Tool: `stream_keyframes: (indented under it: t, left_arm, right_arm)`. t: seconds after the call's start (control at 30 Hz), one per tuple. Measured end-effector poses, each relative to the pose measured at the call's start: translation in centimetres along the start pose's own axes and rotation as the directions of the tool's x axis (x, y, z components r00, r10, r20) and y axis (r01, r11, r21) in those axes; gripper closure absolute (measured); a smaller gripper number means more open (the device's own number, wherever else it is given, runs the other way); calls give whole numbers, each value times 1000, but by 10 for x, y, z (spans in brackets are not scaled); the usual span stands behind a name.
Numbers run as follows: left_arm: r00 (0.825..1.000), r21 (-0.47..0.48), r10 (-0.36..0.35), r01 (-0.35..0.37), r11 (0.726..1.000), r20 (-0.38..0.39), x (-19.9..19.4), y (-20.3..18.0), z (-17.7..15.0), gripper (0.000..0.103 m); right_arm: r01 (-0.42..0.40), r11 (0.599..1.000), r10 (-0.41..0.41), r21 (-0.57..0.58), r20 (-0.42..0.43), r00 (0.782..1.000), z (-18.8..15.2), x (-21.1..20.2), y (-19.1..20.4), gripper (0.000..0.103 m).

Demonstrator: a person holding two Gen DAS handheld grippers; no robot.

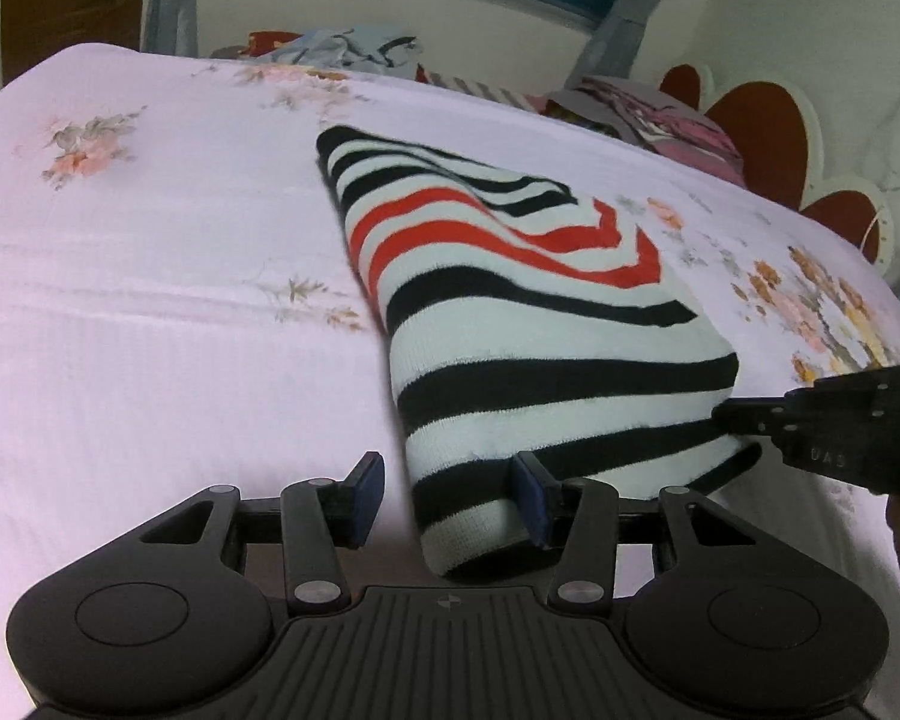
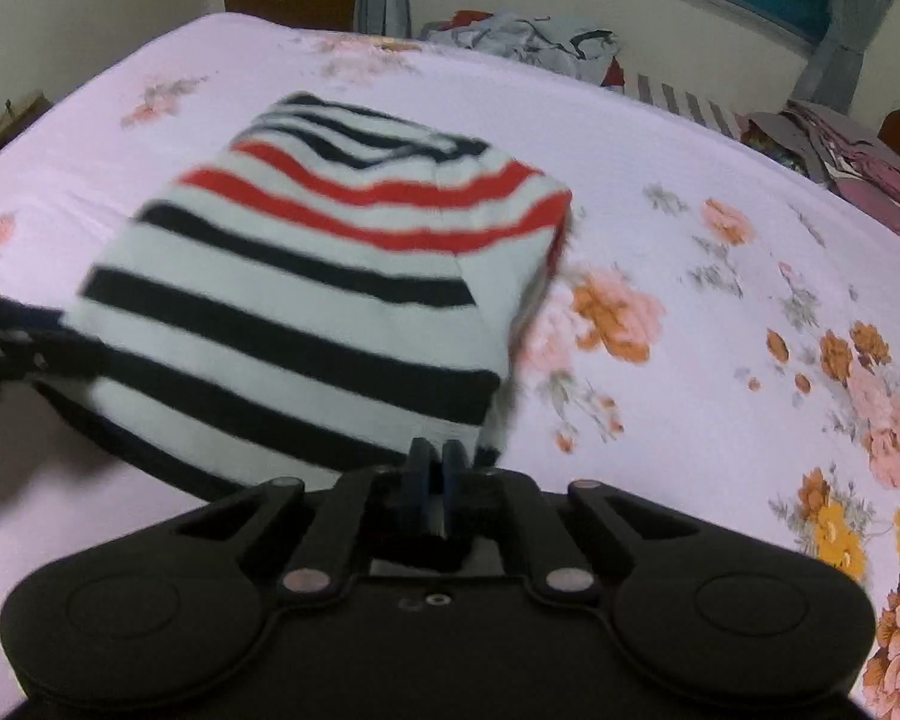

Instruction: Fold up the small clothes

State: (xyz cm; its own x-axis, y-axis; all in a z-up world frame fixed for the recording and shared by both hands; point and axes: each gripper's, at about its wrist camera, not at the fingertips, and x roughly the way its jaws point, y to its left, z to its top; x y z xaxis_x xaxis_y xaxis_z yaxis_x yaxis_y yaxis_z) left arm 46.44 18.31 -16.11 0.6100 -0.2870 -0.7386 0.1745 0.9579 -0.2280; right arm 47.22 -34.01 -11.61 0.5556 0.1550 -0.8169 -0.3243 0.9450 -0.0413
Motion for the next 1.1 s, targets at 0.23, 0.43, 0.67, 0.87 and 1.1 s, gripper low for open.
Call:
stream_keyframes:
  t: [0.23,0.43,0.67,0.87,1.1]
  left_arm:
    - [998,-19,55,-55,998,8,-3,-6,-4,56]
    - [991,22,122,-123,992,50,-25,-28,-7,54]
    - [972,78,199,-210,975,128,-64,-62,-26,1]
    - [949,93,269,-286,954,163,-102,-89,-53,0]
    - [945,85,243,-267,960,220,-159,-113,-79,0]
  right_arm:
    - [16,998,-16,61,3,1000,-8,-6,-4,93]
    - [-14,995,7,103,67,998,-19,-45,-11,85]
    - [16,993,-30,113,116,993,-44,-85,-11,18]
    - [76,990,-91,115,127,988,-70,-116,-7,0]
    - [54,987,-85,151,208,974,-93,-178,1,0]
